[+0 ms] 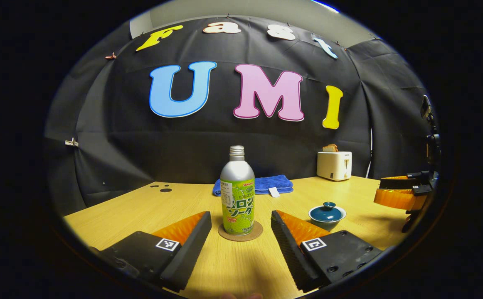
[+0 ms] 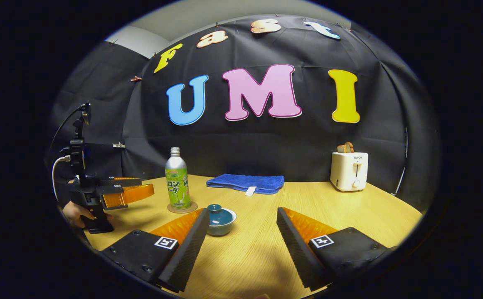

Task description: Open the teacup lid with one hand, grasp the water bottle and pour water into the teacup with the other hand; after pouring, place the water bottle on the coaster and then close the teacup lid.

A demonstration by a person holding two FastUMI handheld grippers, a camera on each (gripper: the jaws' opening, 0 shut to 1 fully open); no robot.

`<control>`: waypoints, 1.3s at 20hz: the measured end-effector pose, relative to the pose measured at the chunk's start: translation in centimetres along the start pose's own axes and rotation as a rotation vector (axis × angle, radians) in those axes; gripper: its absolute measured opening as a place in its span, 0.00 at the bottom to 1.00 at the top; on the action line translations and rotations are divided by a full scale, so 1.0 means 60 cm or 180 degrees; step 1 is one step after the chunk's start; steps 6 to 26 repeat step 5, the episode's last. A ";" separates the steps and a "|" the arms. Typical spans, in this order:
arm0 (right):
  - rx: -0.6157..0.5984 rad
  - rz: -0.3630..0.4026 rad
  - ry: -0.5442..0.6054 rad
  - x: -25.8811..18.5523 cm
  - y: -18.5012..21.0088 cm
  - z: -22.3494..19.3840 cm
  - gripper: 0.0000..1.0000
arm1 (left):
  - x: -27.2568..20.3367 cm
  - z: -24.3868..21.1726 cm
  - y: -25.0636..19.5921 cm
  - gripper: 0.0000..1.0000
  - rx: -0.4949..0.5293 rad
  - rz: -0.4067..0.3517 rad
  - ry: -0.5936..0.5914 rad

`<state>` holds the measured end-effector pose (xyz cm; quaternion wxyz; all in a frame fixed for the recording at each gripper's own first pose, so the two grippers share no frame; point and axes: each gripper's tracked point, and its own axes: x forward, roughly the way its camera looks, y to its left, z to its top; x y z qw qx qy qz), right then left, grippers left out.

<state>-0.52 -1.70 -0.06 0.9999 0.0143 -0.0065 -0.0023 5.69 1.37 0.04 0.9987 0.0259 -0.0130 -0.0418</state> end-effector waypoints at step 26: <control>0.0000 -0.0001 0.0000 0.000 0.000 0.000 1.00 | 0.000 0.001 0.000 0.92 0.0000 0.0000 0.0001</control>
